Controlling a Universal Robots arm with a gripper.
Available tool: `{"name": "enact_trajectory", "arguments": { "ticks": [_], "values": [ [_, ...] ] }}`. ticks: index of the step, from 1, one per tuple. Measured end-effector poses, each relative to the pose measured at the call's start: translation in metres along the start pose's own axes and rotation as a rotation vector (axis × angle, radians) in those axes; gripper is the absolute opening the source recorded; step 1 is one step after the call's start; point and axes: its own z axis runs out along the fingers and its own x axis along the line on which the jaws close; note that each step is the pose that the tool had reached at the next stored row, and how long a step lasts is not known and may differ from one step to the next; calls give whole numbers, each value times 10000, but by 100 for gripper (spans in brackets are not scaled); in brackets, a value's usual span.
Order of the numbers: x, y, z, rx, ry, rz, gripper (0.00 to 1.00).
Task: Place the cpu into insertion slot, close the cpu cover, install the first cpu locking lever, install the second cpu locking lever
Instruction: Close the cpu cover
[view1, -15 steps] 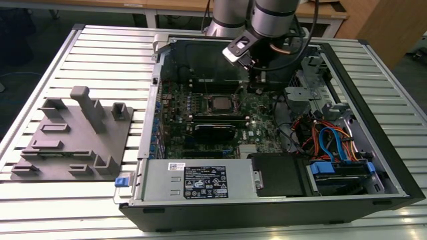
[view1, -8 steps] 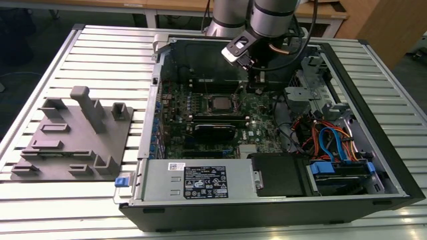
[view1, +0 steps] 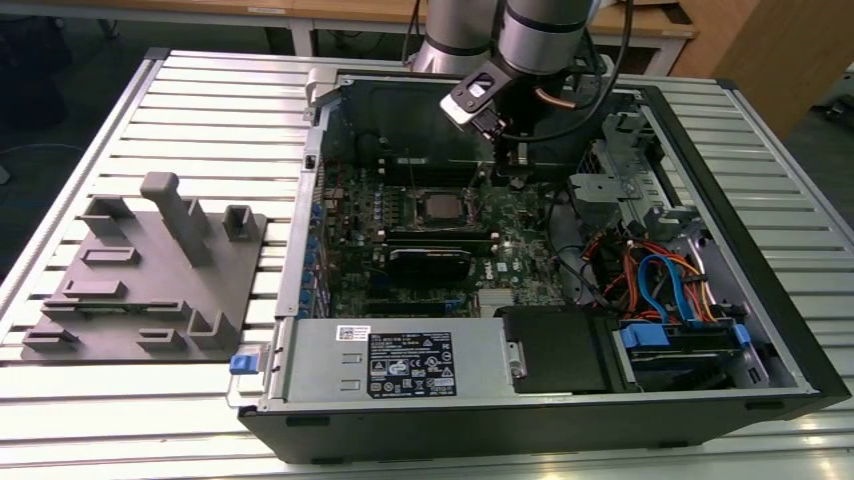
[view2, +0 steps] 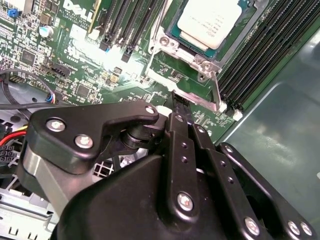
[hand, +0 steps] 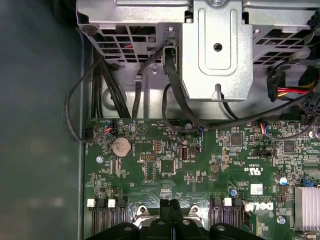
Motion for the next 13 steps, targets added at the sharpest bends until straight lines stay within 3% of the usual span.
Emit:
{"name": "enact_trajectory", "arguments": {
  "ticks": [13],
  "values": [
    [-1, -76, 6, 0, -1, 0, 10]
  ]
}}
